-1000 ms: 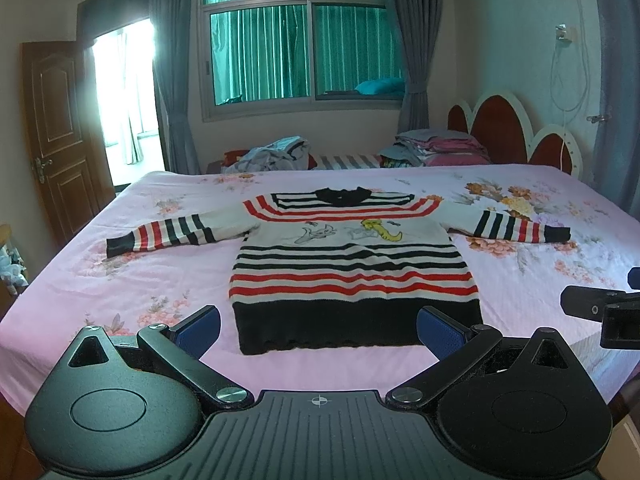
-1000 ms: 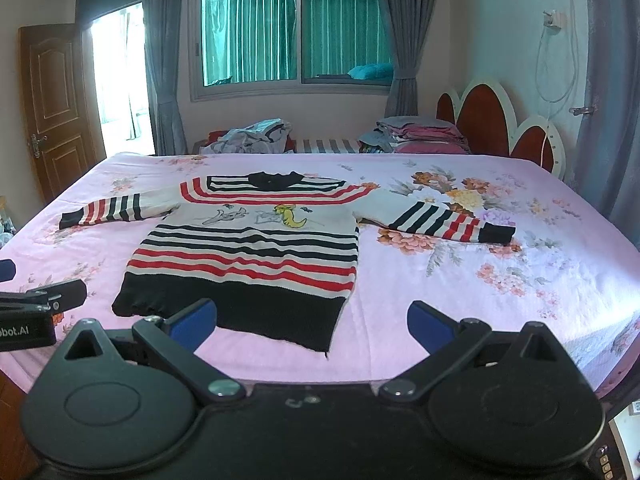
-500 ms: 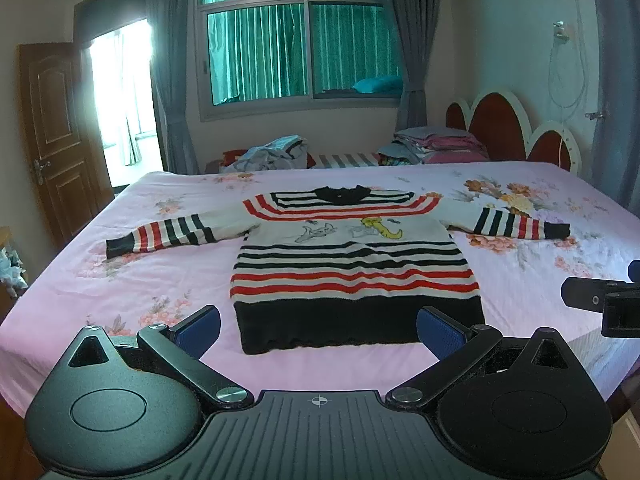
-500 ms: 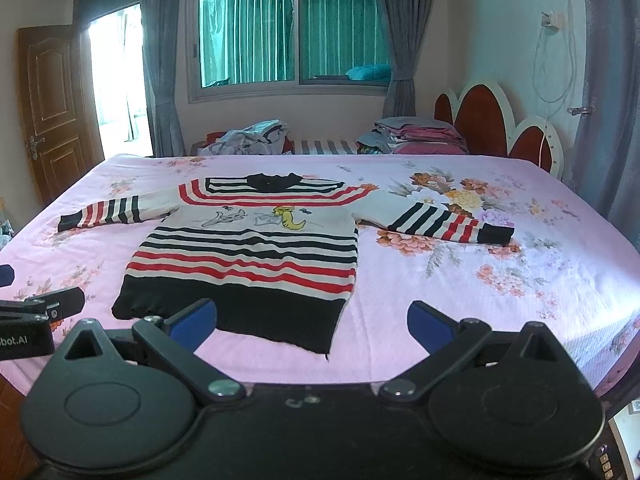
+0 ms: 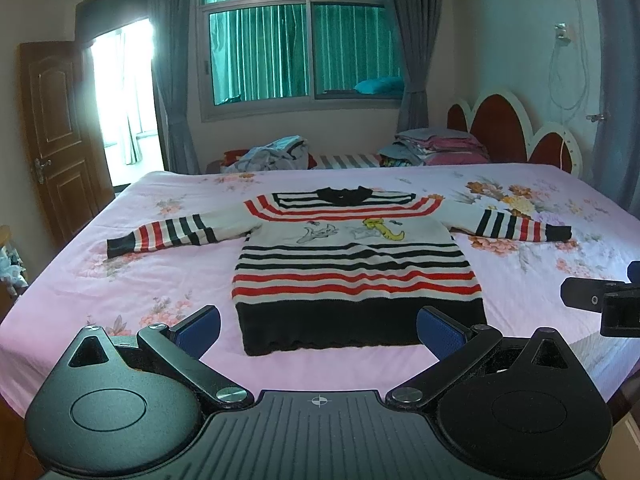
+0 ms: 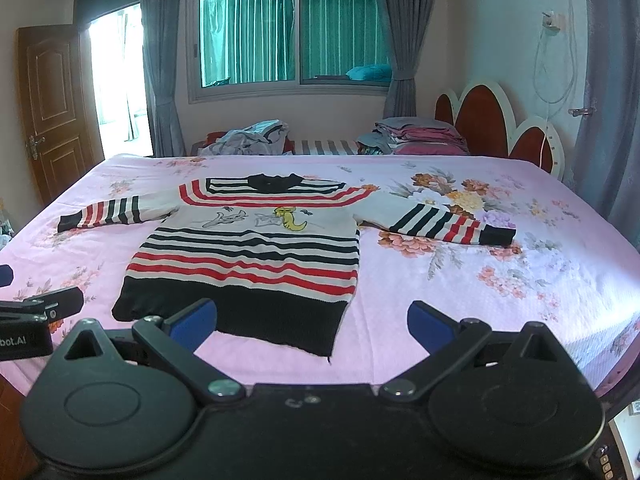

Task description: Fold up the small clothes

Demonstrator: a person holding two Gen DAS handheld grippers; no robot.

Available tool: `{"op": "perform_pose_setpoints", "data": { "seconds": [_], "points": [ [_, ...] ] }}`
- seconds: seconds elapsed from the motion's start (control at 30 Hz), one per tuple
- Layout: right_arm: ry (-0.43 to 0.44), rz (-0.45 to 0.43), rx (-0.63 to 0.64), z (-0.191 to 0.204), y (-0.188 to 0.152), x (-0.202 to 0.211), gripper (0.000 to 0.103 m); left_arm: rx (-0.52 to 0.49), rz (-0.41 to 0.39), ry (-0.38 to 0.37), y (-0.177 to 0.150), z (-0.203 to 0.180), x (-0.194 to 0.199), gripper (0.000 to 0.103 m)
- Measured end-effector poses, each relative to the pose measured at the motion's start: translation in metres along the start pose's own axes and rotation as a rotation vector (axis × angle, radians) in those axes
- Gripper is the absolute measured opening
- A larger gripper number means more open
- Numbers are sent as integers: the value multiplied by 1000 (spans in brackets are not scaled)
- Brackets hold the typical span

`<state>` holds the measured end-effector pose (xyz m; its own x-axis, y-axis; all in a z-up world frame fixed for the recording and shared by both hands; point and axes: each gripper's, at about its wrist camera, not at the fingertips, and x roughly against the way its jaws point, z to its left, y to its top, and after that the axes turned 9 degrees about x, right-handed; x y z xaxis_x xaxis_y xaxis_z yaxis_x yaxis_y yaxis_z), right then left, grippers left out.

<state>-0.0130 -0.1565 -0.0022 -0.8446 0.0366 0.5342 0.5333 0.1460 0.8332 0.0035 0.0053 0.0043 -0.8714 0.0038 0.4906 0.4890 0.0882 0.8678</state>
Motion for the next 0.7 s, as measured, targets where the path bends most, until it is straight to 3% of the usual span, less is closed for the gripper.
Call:
{"op": "perform_pose_setpoints", "data": {
  "seconds": [0.7],
  "points": [
    [0,5,0,3,-1,-2,102,3,5,5,-4,5,-1,103]
  ]
}}
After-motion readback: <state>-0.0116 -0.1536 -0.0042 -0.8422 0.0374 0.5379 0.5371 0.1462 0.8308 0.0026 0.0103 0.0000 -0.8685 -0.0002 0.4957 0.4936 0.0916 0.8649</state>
